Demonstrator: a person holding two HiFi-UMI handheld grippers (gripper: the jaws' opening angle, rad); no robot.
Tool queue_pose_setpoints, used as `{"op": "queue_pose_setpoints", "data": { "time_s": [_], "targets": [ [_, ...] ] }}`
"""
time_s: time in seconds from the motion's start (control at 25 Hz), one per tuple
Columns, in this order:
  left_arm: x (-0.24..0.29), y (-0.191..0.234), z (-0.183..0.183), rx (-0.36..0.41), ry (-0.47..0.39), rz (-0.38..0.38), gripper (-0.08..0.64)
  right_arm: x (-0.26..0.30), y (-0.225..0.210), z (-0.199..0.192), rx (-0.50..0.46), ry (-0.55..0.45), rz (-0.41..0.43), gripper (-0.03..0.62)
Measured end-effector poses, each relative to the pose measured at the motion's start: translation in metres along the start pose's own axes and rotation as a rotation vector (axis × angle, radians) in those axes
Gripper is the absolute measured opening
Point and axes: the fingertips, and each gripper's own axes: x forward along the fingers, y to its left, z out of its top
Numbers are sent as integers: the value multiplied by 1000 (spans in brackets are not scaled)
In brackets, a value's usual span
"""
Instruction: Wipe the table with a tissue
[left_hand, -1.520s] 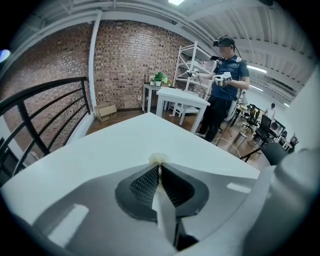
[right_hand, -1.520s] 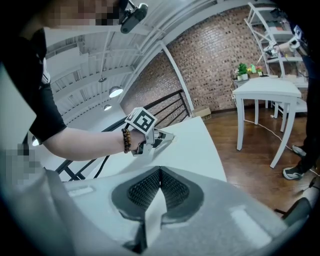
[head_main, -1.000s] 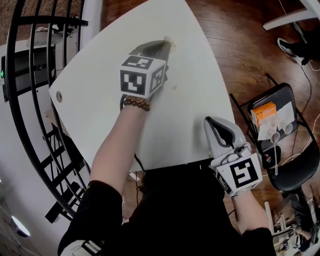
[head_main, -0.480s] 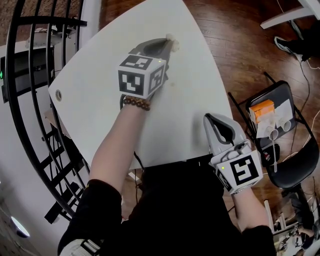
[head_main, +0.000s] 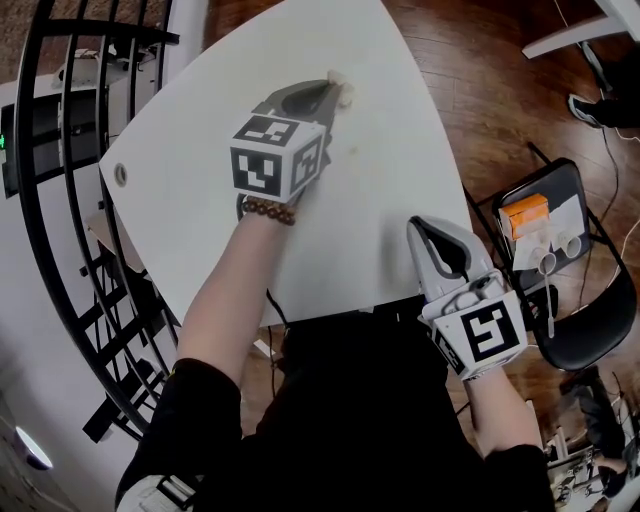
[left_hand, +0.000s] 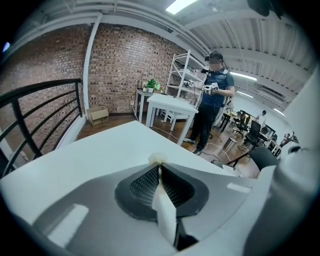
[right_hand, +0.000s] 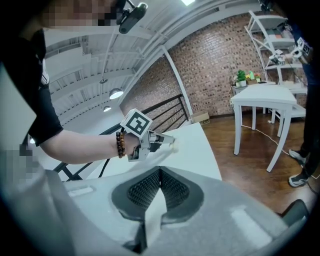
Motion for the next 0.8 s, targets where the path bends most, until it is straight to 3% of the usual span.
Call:
{"op": "queue_pose_setpoints", "data": {
  "time_s": [0.8],
  "targets": [
    [-46, -20, -58, -28, 50, -3, 34, -7, 26, -8, -28, -3, 19, -9]
  ]
}}
